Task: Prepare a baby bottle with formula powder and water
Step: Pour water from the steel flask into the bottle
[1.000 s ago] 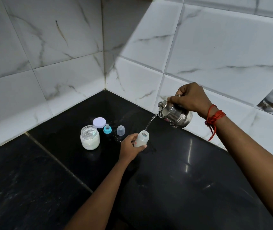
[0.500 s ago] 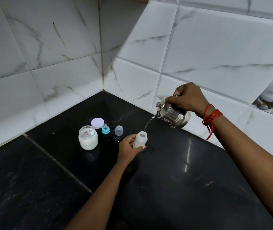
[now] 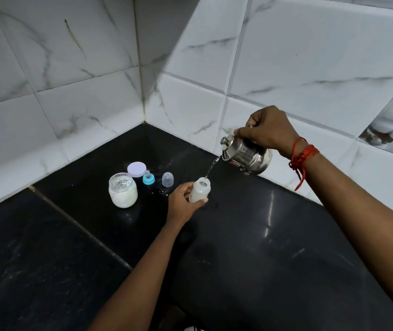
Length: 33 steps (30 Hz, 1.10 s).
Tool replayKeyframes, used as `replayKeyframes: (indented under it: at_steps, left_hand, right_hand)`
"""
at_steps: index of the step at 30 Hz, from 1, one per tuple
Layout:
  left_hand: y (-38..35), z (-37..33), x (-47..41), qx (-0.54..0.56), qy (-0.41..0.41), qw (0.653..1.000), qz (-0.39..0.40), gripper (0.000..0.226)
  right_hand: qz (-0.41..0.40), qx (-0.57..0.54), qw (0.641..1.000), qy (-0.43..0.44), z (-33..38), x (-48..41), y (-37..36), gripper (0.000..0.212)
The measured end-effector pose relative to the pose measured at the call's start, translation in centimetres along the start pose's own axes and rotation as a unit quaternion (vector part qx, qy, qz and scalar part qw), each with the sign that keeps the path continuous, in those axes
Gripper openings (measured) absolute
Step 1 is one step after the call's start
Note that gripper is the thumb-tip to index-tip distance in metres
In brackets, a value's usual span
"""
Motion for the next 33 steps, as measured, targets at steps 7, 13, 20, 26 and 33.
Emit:
replayKeyframes:
  at_steps: [7,13,20,26,33]
  left_hand:
    - [-0.3,-0.2,0.4,-0.003,-0.007,1.0,-0.006,0.056]
    - [-0.2,-0.2,0.6,-0.006,-0.002,1.0,-0.009,0.057]
    - [-0.4,-0.2,1.0,0.002,0.001,1.0,-0.012,0.059]
    - [-0.5,-0.4,1.0,0.002,0.002,1.0,-0.008,0.061]
    - [-0.7,-0.4,1.3,0.01,0.003,1.0,-0.014,0.057]
  right_hand:
    - [0.006,0.007,1.0,-0.002,-0.4,0.1,-0.1,0.033]
    - [0.004,0.017,1.0,0.0,-0.6,0.3,0.0,0.031]
    - [0.005,0.02,1.0,-0.002,-0.9,0.3,-0.1,0.029]
    - [0.002,0.018,1.0,-0.001,-1.1,0.4,0.0,0.031]
    - [0.0,0.022,1.0,0.008,-1.1,0.3,0.4,0.028]
Point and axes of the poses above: each hand's wrist, its own x-axis away from the middle knuckle, its own y-axis out of the back of the hand, z = x × y, the point moved 6 cm from there along -x, towards the middle knuckle, and after that the axes turned 7 degrees about -x, right-handed, at the moved point
